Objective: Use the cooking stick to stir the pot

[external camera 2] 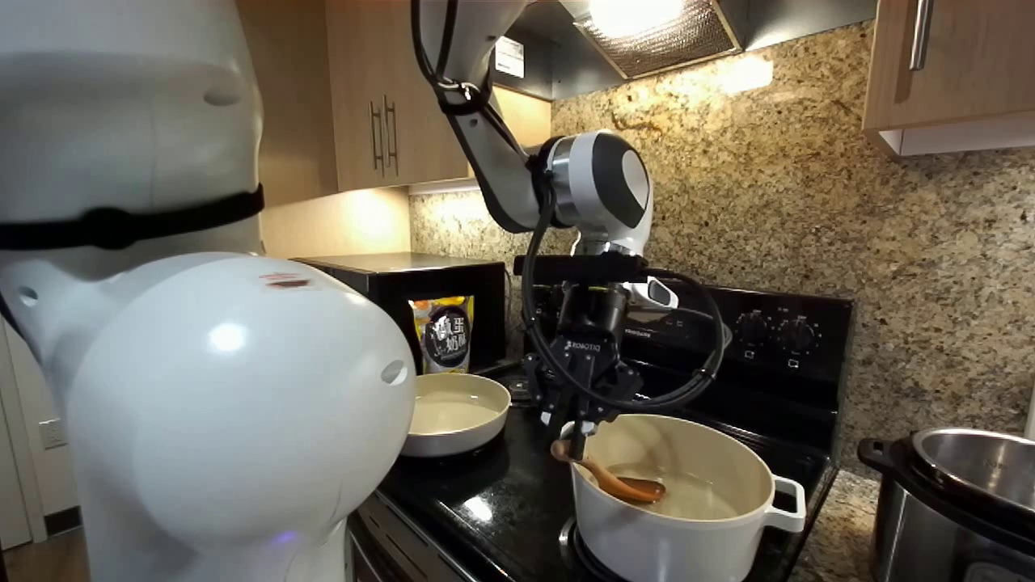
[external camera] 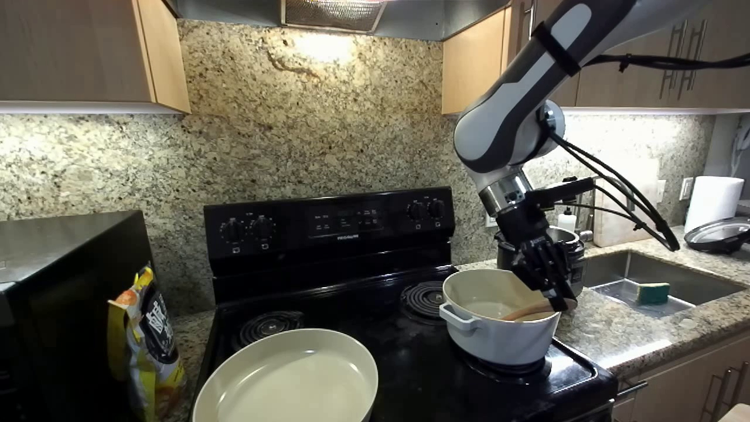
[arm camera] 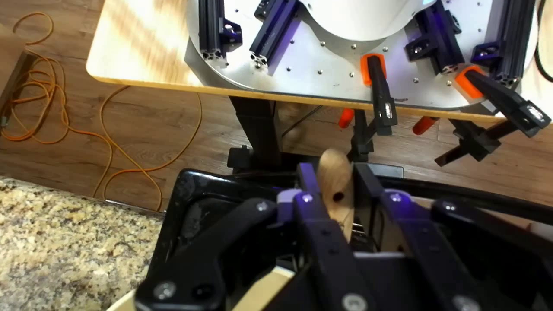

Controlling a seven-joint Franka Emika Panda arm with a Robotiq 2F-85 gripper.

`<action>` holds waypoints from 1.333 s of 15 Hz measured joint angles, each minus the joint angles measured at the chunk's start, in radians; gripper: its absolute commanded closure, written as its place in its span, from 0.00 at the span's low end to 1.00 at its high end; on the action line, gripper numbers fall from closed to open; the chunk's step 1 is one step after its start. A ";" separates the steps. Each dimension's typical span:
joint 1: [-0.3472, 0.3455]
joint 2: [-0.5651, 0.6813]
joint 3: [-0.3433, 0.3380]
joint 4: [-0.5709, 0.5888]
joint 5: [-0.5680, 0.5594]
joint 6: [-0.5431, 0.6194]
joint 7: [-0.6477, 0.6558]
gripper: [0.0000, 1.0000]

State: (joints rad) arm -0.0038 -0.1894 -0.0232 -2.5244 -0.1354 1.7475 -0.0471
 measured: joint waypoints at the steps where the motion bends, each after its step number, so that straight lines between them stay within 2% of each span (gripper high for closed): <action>1: 0.000 0.005 -0.001 0.003 0.011 0.018 0.000 0.94; 13: -0.036 0.015 -0.042 0.034 0.004 0.053 0.000 0.94; 20: -0.046 0.002 -0.050 0.026 -0.042 -0.071 -0.020 0.94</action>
State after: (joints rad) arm -0.0499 -0.1871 -0.0727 -2.4982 -0.1773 1.6767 -0.0669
